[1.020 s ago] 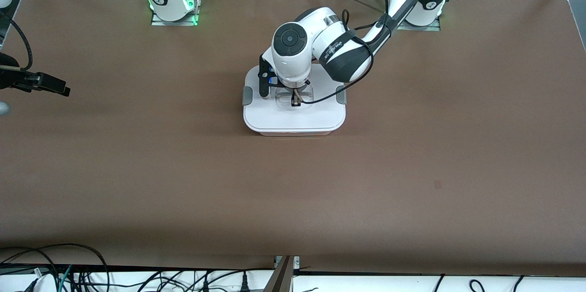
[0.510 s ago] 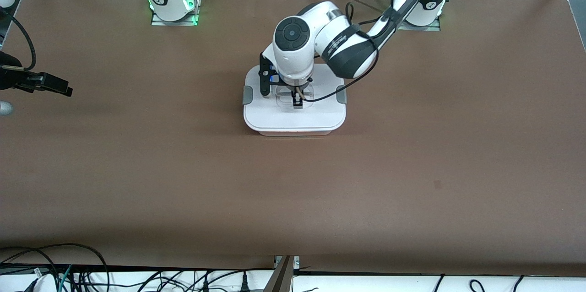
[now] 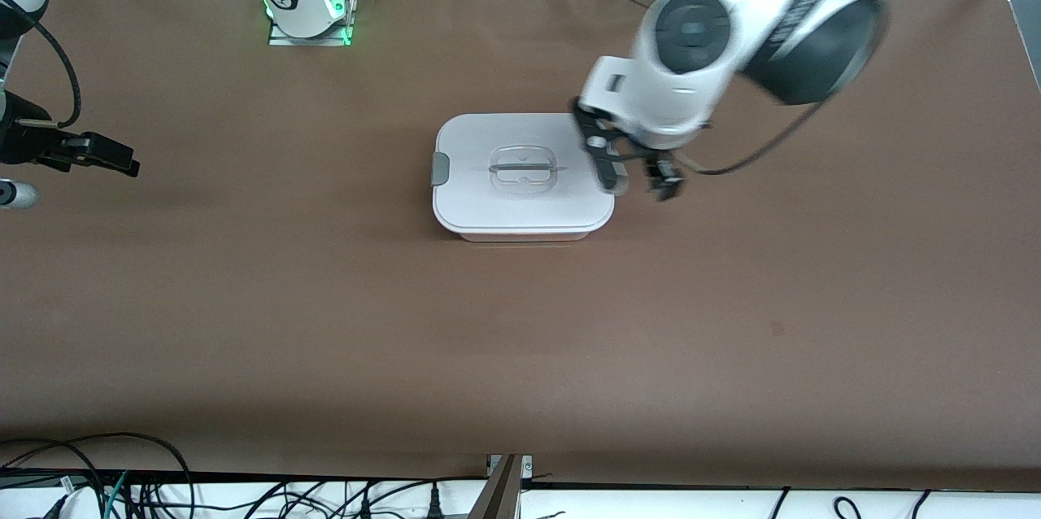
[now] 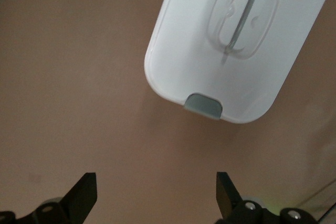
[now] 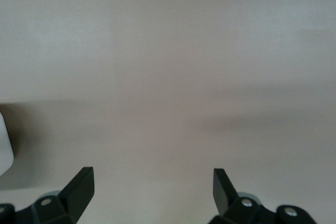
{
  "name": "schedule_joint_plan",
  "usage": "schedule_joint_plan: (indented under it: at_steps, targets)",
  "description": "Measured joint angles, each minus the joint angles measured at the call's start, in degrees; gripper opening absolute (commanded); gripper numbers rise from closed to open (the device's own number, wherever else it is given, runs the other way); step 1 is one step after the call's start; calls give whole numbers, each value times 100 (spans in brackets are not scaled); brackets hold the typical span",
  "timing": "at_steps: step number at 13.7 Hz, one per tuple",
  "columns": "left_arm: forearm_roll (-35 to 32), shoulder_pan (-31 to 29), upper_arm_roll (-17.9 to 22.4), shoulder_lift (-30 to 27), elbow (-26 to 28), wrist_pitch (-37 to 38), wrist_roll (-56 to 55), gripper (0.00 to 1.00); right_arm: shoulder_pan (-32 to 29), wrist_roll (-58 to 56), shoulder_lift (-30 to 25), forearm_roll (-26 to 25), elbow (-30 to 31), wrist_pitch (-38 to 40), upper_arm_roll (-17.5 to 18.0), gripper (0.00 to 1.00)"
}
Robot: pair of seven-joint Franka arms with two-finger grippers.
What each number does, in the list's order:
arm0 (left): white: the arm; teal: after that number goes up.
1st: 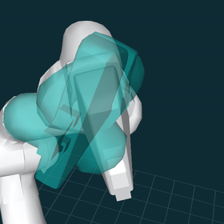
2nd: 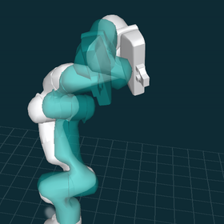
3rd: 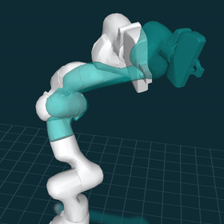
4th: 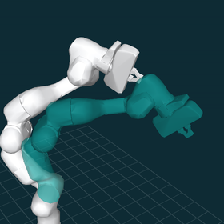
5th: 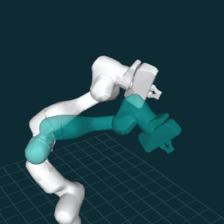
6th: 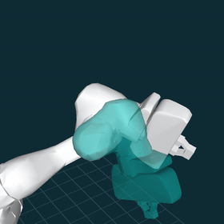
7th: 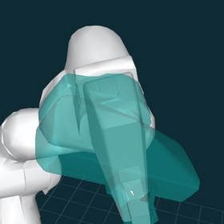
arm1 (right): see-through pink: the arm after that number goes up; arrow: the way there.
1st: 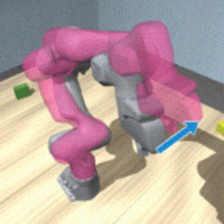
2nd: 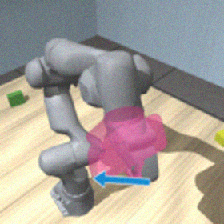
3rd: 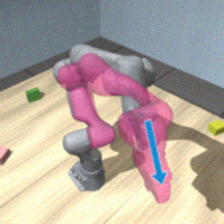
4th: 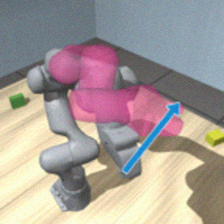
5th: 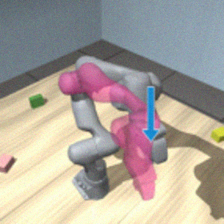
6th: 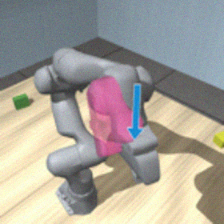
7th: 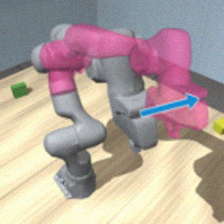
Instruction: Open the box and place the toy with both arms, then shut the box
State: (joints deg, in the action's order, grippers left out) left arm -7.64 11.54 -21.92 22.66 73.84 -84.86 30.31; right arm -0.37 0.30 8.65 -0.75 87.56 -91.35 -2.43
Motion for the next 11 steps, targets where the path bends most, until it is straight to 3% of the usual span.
schedule_joint_plan:
  at_steps: [6,11]
  targets:
    - [-79,-1284,39,-474,1,318,-146,100,115,0,0,0,0,6,1,100]
    - [-117,-1331,646,-1010,169,264,-1970,100,146,0,-3,0,-1,6,1,100]
